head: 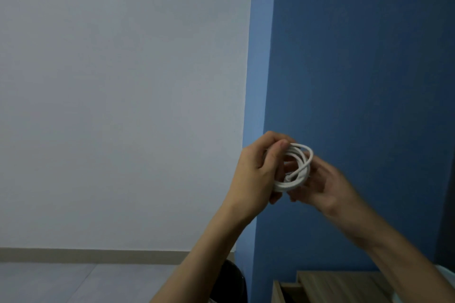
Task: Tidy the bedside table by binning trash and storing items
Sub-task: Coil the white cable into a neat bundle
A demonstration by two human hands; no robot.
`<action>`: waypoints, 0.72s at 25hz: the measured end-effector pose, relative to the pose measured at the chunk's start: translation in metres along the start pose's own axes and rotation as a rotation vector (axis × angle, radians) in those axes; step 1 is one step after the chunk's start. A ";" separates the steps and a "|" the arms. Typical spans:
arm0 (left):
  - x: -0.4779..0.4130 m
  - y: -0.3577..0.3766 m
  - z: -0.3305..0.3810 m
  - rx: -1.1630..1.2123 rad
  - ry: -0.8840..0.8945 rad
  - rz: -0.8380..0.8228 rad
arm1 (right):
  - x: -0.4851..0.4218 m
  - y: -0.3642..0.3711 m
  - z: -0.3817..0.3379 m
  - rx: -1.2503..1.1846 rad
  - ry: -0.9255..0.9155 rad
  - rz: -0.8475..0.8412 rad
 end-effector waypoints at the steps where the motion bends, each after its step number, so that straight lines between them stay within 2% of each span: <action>1: 0.000 0.000 0.002 -0.014 0.013 -0.002 | 0.002 0.002 -0.002 0.003 0.001 -0.004; 3: 0.000 0.000 0.004 -0.030 0.027 0.001 | 0.004 0.005 -0.002 0.007 -0.011 0.016; 5: 0.000 0.000 0.006 -0.048 0.036 0.004 | 0.004 0.006 -0.004 0.080 -0.058 0.104; 8: -0.002 -0.007 0.010 -0.081 0.067 0.033 | 0.009 0.003 -0.002 0.308 -0.027 0.202; 13: 0.000 -0.017 0.010 -0.142 0.082 0.047 | 0.019 -0.014 0.004 0.526 0.146 0.113; 18: 0.001 -0.005 0.003 -0.115 -0.013 -0.067 | 0.018 -0.012 -0.010 0.268 0.054 -0.016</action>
Point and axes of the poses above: each hand's wrist, its own x-axis away from the middle knuckle, its own y-axis out of the palm, z = x × y, the point moved 1 cm from there along -x, towards the middle knuckle, and after that the axes turned 8 degrees about -z, right-handed, at the moved point
